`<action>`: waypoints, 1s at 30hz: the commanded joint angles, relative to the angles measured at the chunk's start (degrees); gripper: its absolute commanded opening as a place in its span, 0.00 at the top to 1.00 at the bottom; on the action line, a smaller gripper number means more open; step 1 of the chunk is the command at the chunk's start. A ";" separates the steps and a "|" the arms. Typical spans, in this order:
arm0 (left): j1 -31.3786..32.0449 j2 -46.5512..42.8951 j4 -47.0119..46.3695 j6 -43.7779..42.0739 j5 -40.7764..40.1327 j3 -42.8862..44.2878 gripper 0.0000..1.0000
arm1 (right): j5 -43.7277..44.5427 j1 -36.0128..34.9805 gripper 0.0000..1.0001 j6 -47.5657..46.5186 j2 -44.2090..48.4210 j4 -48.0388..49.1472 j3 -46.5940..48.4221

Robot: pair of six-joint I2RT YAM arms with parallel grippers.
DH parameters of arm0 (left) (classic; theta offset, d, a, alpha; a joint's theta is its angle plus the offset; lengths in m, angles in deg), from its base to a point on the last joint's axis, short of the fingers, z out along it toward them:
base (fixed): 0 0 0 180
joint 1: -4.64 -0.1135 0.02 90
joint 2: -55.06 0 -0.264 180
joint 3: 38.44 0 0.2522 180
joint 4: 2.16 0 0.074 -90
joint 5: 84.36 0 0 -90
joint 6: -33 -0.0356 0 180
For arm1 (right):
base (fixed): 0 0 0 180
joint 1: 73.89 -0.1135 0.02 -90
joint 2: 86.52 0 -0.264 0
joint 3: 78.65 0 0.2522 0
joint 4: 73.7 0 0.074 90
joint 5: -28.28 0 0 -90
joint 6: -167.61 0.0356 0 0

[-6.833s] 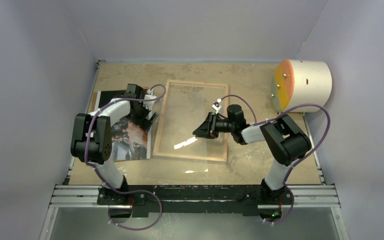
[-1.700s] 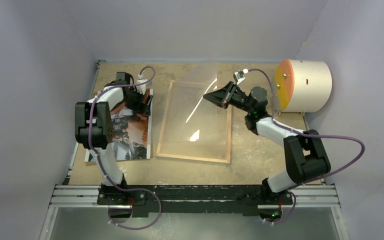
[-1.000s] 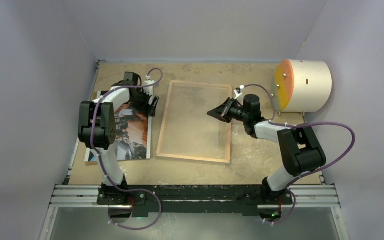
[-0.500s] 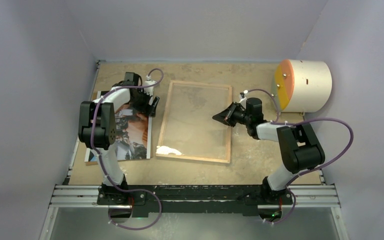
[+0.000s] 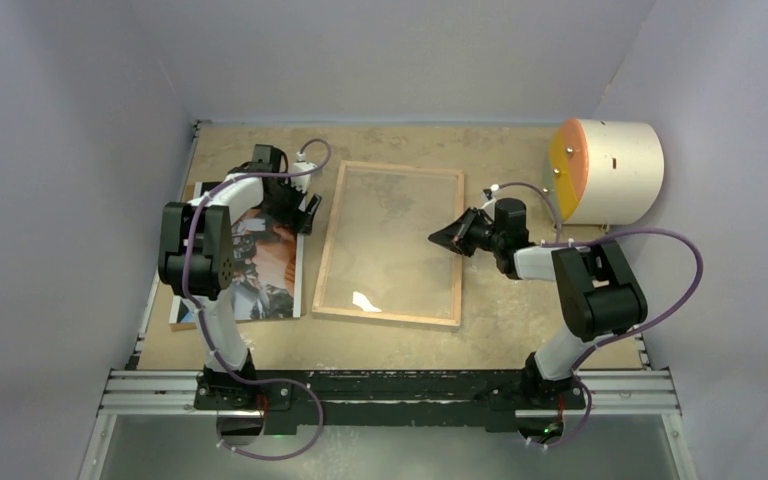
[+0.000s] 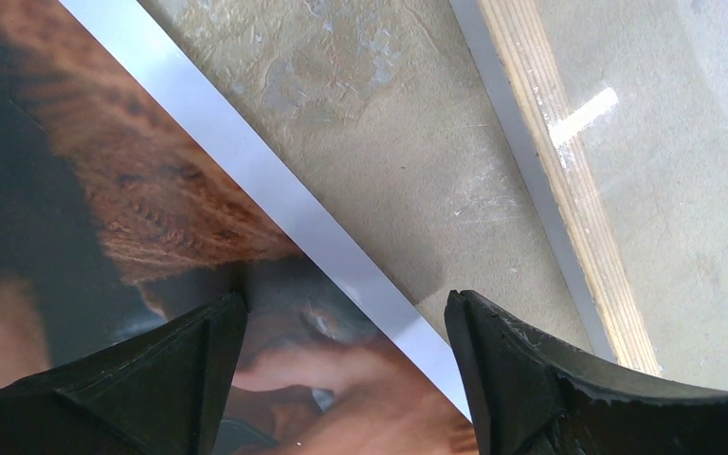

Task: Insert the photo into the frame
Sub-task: Place the photo frame item in the photo frame.

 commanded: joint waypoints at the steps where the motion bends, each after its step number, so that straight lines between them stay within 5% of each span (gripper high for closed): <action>1: 0.74 -0.11 0.29 -0.24 0.61 -1.08 0.17 | -0.98 0.84 1.00 -1.09 -1.27 2.37 -0.46; 30: 1.70 0.45 -0.11 -0.67 -0.38 -1.30 0.17 | -1.69 2.14 1.00 -0.84 -3.46 4.70 0.06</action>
